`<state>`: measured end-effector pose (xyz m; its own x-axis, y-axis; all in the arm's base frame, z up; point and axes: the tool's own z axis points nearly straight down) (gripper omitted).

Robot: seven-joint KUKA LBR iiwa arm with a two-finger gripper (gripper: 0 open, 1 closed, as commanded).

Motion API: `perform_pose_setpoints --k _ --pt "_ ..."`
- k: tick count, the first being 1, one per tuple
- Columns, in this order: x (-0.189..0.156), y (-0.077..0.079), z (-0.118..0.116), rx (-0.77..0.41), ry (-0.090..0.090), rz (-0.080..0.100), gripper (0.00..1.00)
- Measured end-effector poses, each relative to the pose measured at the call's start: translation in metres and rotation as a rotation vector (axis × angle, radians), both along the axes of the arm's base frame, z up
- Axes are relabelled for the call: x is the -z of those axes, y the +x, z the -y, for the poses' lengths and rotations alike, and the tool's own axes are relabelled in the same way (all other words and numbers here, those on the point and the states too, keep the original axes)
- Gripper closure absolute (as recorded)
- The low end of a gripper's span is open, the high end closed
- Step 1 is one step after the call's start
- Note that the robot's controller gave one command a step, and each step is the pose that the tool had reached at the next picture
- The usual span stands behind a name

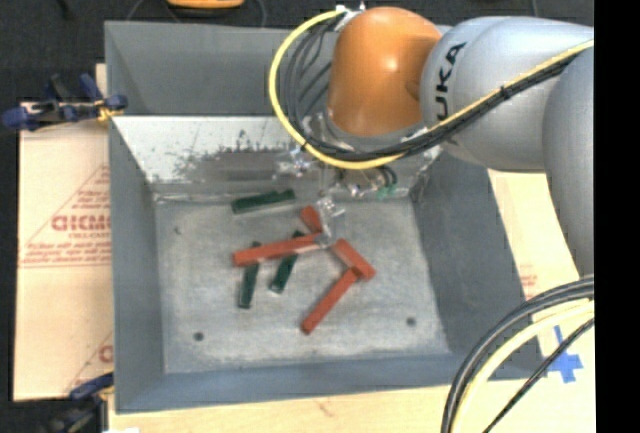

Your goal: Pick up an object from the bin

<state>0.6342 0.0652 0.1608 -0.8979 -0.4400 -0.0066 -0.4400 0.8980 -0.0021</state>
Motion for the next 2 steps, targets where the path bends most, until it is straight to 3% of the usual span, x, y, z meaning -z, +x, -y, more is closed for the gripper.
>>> perform_pose_setpoints --k 1,2 --pt "0.011 0.003 -0.009 -0.463 -0.002 0.001 0.00" --pt "0.090 -0.011 -0.017 -0.595 -0.002 0.002 0.00"
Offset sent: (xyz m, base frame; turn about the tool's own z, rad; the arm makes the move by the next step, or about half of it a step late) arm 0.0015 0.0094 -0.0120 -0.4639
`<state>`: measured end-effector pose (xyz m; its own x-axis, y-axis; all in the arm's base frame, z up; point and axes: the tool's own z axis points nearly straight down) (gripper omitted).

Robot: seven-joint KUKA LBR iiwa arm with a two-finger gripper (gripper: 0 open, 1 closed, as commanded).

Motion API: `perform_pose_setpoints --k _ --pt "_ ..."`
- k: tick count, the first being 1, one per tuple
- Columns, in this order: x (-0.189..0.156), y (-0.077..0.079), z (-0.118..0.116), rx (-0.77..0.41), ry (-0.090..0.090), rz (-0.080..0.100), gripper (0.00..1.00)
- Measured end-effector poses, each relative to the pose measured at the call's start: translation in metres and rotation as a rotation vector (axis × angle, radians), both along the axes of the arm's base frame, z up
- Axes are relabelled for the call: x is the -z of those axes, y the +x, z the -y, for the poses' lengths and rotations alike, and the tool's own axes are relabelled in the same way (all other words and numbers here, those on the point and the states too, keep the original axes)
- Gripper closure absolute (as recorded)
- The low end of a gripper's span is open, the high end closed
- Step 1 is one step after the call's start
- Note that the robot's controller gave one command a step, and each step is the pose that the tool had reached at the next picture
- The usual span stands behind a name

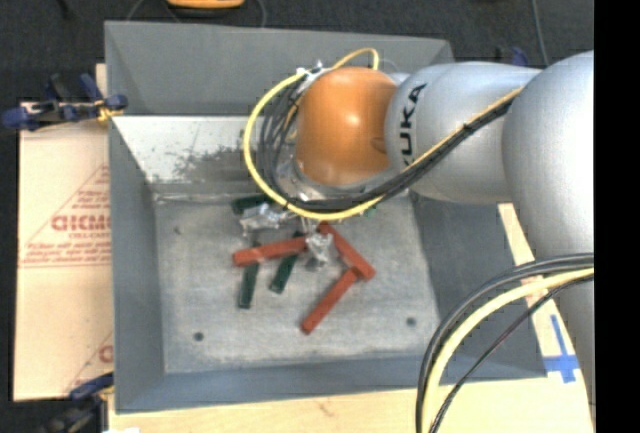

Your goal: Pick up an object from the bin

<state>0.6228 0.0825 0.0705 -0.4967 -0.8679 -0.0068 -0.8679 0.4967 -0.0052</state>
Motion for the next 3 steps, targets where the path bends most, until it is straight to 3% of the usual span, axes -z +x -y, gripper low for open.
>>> perform_pose_setpoints --k 1,2,3 --pt "-0.004 0.004 0.000 0.007 0.002 0.006 0.00" --pt "-0.004 0.004 0.000 0.009 0.002 0.005 1.00" --pt "-0.017 0.006 0.000 0.015 0.001 0.002 1.00"
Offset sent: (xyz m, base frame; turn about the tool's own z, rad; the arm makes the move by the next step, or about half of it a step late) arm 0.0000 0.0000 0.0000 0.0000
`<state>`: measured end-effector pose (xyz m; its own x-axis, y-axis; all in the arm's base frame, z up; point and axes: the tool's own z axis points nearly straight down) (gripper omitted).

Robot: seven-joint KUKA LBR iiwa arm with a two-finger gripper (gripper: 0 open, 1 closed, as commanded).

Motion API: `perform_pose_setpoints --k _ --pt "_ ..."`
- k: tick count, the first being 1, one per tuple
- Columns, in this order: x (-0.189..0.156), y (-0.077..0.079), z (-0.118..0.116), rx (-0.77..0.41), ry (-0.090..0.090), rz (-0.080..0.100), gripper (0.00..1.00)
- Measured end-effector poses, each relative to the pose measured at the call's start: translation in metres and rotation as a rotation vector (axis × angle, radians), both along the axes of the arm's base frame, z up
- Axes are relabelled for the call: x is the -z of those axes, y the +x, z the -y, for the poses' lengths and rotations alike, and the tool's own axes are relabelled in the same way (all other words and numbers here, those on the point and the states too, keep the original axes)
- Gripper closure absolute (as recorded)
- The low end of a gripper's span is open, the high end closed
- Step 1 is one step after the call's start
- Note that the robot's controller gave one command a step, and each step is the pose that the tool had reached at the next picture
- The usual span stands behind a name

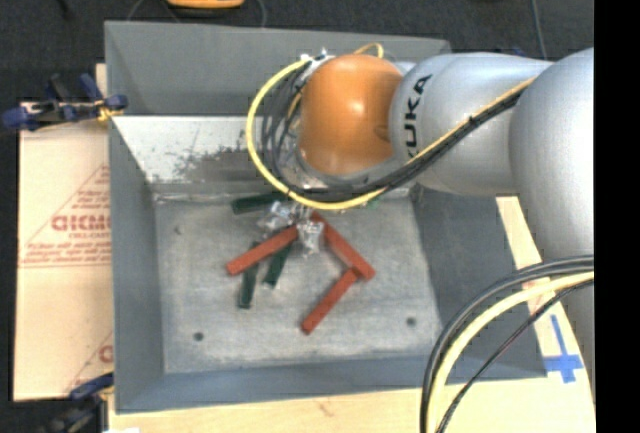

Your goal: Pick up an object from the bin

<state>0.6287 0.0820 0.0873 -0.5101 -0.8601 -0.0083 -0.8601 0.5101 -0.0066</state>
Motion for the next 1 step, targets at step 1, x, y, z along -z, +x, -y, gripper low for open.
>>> perform_pose_setpoints --k 1 --pt "-0.0134 0.0022 0.0002 0.006 0.000 0.000 1.00"
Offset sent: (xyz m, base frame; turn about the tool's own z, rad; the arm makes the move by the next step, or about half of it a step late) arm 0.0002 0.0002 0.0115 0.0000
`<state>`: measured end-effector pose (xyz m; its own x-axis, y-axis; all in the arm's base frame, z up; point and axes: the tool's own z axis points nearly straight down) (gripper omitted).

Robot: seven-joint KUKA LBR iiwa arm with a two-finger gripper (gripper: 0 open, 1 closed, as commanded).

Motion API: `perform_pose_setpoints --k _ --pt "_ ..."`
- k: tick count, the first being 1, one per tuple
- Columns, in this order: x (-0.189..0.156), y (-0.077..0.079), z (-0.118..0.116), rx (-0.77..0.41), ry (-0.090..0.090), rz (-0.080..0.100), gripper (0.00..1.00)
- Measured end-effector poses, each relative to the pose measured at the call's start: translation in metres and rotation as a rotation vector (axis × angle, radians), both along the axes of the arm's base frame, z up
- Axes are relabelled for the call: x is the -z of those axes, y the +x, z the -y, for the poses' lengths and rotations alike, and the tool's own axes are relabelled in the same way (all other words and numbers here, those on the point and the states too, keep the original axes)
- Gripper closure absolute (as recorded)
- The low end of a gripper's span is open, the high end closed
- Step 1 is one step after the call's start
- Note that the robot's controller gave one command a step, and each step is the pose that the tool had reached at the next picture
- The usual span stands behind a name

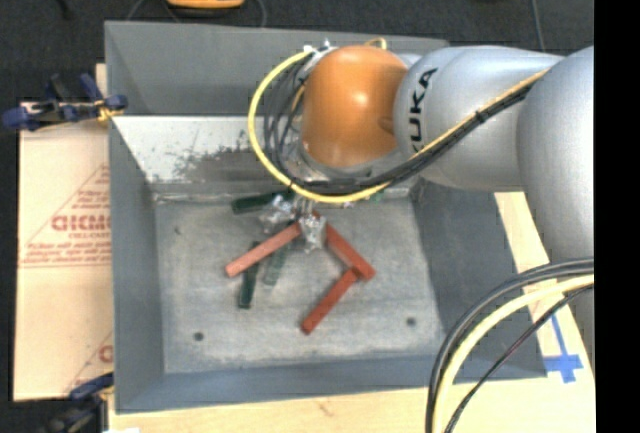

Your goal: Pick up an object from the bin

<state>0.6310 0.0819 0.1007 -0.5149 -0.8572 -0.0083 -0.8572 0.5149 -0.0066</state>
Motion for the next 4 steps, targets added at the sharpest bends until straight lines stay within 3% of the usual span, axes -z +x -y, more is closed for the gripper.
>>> perform_pose_setpoints --k 2,3,4 --pt "-0.019 0.004 0.000 0.010 0.001 0.002 1.00" --pt "-0.061 0.006 0.001 0.017 -0.001 0.002 1.00" --pt "-0.064 0.008 0.001 0.022 0.000 0.000 1.00"
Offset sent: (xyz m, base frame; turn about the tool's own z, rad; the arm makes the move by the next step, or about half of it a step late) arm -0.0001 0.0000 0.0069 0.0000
